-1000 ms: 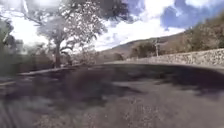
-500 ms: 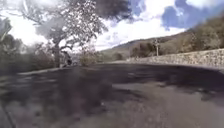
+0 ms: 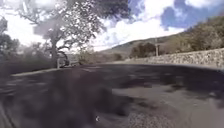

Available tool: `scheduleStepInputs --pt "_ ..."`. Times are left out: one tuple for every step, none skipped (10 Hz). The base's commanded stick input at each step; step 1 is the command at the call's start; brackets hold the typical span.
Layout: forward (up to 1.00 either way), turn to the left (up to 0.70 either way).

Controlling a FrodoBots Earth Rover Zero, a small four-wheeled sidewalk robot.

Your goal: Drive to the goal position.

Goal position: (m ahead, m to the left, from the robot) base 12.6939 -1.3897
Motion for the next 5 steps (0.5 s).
scheduleStepInputs --pt "0.70 0.00" --pt "0.70 0.00" --pt "0.70 0.00" --pt "0.70 0.00" --pt "0.70 0.00"
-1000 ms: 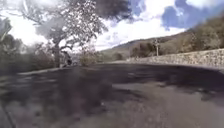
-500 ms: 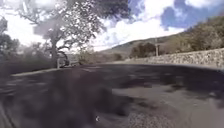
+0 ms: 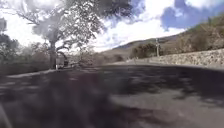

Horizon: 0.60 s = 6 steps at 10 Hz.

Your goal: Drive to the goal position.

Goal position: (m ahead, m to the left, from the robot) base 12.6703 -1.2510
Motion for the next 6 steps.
scheduleStepInputs --pt "0.70 0.00" --pt "0.70 0.00" --pt "0.70 0.00" --pt "0.70 0.00" --pt "0.70 0.00" --pt "0.70 0.00"
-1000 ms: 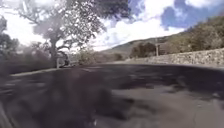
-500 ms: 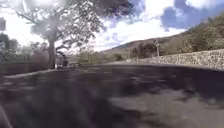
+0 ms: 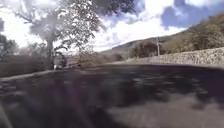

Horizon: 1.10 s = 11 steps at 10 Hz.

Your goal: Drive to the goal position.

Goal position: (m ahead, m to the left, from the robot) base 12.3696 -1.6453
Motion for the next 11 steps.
scheduleStepInputs --pt "0.70 0.00" --pt "0.70 0.00" --pt "0.70 0.00" --pt "0.70 0.00" --pt "0.70 0.00" --pt "0.70 0.00" --pt "0.70 0.00" --pt "0.70 0.00" --pt "0.70 0.00" --pt "0.70 0.00" --pt "0.70 0.00"
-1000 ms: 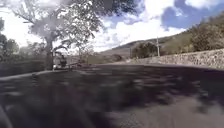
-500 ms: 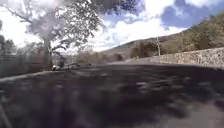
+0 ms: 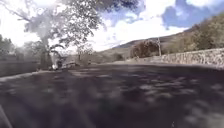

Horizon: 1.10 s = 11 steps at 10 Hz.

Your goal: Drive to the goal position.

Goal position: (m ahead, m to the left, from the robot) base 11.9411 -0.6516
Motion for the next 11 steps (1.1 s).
scheduleStepInputs --pt "0.70 0.00" --pt "0.70 0.00" --pt "0.70 0.00" --pt "0.70 0.00" --pt "0.70 0.00" --pt "0.70 0.00" --pt "0.70 0.00" --pt "0.70 0.00" --pt "0.70 0.00" --pt "0.70 0.00" --pt "0.70 0.00"
